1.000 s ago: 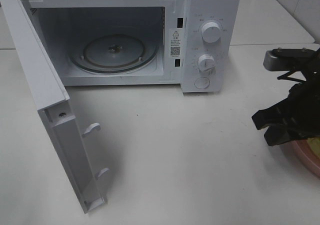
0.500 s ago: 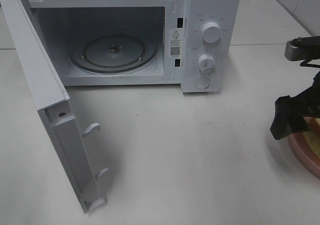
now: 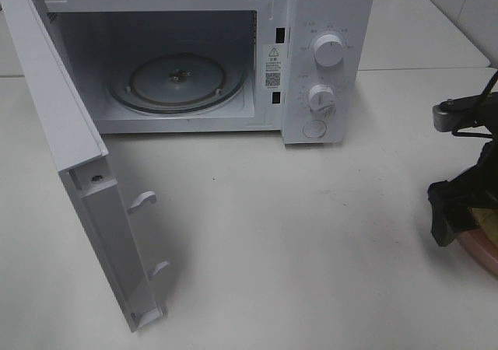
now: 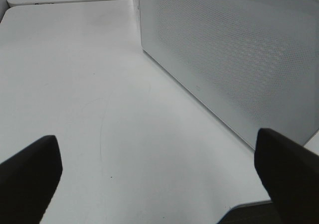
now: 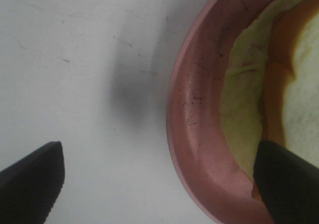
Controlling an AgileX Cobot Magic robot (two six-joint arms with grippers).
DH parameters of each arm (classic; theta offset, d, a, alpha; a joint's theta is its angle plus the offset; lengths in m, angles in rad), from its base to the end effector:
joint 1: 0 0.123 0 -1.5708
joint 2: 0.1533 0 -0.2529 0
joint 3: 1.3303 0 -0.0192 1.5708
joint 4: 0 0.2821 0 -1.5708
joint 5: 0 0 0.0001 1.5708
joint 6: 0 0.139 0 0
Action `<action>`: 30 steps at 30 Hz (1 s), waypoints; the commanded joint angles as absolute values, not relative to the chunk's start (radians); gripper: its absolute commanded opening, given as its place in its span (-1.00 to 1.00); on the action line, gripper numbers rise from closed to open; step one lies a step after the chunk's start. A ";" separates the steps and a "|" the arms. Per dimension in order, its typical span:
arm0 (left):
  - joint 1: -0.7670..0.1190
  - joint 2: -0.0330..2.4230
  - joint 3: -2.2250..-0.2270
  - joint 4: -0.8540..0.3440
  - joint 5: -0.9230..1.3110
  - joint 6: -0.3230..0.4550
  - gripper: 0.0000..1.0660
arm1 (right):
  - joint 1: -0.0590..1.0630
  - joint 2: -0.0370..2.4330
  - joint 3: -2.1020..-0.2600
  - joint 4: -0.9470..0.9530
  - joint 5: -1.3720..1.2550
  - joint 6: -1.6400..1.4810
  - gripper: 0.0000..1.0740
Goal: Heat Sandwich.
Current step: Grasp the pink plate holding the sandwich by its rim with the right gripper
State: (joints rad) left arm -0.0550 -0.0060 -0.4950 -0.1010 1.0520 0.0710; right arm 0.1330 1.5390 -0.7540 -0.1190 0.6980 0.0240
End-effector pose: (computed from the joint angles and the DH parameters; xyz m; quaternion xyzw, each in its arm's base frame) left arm 0.0970 -0.0175 0.2709 0.0552 0.8478 -0.0462 0.5254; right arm 0.2826 0.0271 0.0711 -0.0962 0.9906 -0.0351 0.0903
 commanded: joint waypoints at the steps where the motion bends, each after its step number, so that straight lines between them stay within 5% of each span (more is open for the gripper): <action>1: -0.057 -0.030 -0.493 -0.107 1.037 0.069 0.94 | 0.127 1.564 -0.759 -0.147 0.679 0.053 0.84; 30: -0.057 -0.030 -0.493 -0.107 1.037 0.069 0.94 | 0.127 1.769 -0.759 -0.152 0.555 0.086 0.72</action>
State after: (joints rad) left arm -0.0550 -0.0060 -0.4950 -0.1010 1.0520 0.0710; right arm 0.1330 1.7570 -0.7550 -0.1450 0.5570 0.0760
